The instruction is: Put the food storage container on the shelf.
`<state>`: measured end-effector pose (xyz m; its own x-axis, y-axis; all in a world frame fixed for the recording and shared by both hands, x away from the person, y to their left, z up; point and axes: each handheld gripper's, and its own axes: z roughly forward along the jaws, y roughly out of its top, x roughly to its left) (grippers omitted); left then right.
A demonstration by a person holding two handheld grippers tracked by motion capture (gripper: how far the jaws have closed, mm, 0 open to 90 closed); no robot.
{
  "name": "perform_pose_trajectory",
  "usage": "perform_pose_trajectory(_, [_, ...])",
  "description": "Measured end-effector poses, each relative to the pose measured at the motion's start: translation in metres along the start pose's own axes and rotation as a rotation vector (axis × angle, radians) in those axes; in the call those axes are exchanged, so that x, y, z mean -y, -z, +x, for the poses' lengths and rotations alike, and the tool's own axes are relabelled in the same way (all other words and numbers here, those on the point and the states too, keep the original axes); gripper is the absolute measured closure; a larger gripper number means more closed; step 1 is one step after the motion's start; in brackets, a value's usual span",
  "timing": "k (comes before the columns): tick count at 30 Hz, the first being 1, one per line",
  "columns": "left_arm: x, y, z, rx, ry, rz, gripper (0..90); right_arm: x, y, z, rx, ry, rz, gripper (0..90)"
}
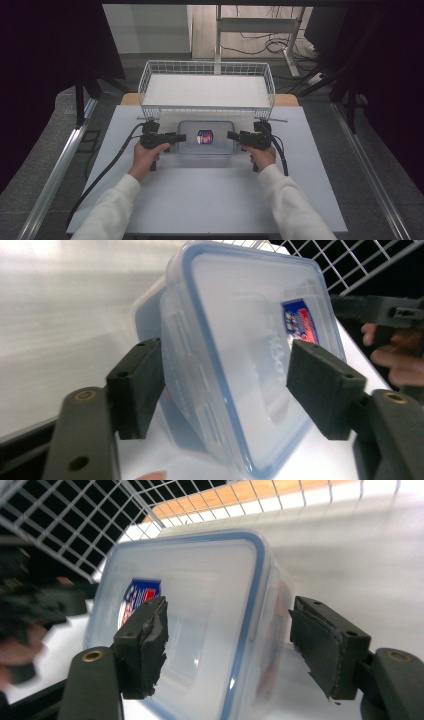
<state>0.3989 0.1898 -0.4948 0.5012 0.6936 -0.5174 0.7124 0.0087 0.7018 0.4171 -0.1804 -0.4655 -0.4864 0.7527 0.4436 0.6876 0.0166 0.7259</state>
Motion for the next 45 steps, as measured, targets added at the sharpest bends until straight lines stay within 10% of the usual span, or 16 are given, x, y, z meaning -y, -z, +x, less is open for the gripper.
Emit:
perform_pose_trajectory(14, [0.024,0.051,-0.036,-0.024,-0.148,-0.006,23.7,0.03,0.047,0.044,-0.019,0.321,0.029,35.3])
perform_pose_trajectory(21, [0.048,0.062,-0.043,-0.023,-0.189,0.041,22.8,0.056,0.049,0.05,-0.026,0.394,0.087,47.0])
perform_pose_trajectory(29, [0.076,0.075,-0.052,-0.058,-0.241,0.083,22.1,0.071,0.031,0.06,-0.052,0.456,0.206,84.3])
perform_pose_trajectory(45, [0.092,0.082,-0.061,-0.082,-0.293,0.112,21.0,0.075,-0.061,0.088,0.078,0.581,0.278,89.1])
